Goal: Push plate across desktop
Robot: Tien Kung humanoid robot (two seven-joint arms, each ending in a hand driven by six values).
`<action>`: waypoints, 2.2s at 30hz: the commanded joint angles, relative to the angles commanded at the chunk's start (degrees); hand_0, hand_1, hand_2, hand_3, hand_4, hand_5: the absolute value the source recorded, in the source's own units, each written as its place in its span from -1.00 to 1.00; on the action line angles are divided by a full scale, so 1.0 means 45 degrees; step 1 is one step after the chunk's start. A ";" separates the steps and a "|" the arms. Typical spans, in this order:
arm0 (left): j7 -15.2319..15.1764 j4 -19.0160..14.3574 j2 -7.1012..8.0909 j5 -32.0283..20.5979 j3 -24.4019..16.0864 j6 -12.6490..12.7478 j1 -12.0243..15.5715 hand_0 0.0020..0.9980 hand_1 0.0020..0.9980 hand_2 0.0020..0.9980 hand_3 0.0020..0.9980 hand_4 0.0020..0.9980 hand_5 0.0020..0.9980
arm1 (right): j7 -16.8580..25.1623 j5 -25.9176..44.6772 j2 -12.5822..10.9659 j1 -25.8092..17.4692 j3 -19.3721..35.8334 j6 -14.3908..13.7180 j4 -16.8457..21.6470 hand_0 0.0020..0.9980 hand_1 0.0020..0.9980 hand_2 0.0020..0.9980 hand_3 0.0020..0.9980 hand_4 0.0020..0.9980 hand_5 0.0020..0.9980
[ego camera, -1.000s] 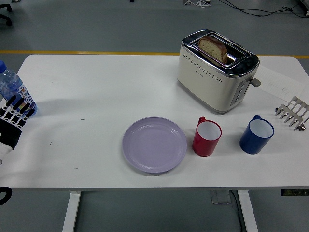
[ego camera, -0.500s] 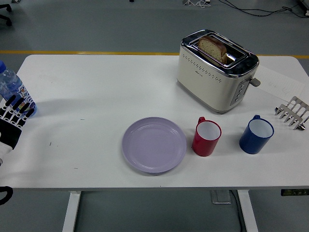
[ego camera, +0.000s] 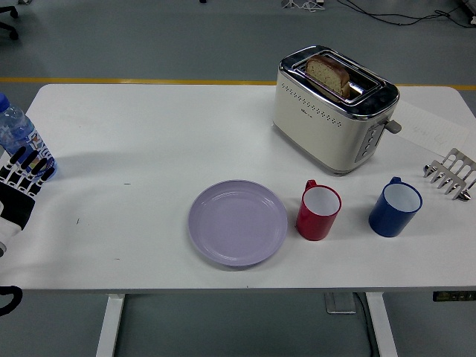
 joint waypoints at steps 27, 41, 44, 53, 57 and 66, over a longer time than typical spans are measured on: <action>-0.0017 0.0060 -0.0091 -0.0002 -0.0314 -0.0011 -0.0077 0.33 0.41 0.38 0.31 0.09 1.00 | -0.0045 -0.0353 -0.0004 0.0228 0.0084 0.0059 0.0000 0.07 0.03 0.26 0.12 -0.47 -0.56; -0.0036 0.0065 -0.0111 -0.0017 -0.0359 -0.0021 -0.0170 0.34 0.41 0.38 0.32 0.09 1.00 | -0.0049 -0.0468 -0.0002 0.0336 0.0137 0.0065 0.0000 0.06 0.03 0.26 0.12 -0.47 -0.57; -0.0039 0.0064 -0.0111 -0.0023 -0.0344 -0.0027 -0.0197 0.34 0.41 0.38 0.32 0.09 1.00 | -0.0047 -0.0479 -0.0006 0.0337 0.0144 0.0068 0.0000 0.06 0.03 0.26 0.12 -0.47 -0.57; -0.0054 0.0104 -0.0130 -0.0049 -0.0381 -0.0025 -0.0195 0.34 0.40 0.38 0.32 0.10 1.00 | -0.0049 -0.0501 -0.0019 0.0366 0.0163 0.0068 0.0000 0.07 0.03 0.26 0.12 -0.48 -0.57; -0.0065 0.0097 -0.0120 -0.0056 -0.0430 -0.0030 -0.0215 0.34 0.40 0.38 0.32 0.10 1.00 | -0.0057 -0.0480 -0.0015 0.0381 0.0146 0.0063 0.0000 0.07 0.03 0.26 0.12 -0.48 -0.57; -0.0079 0.0112 -0.0136 -0.0089 -0.0414 -0.0028 -0.0201 0.34 0.40 0.37 0.32 0.10 1.00 | -0.0057 -0.0498 -0.0028 0.0391 0.0132 0.0065 0.0000 0.07 0.03 0.25 0.12 -0.48 -0.57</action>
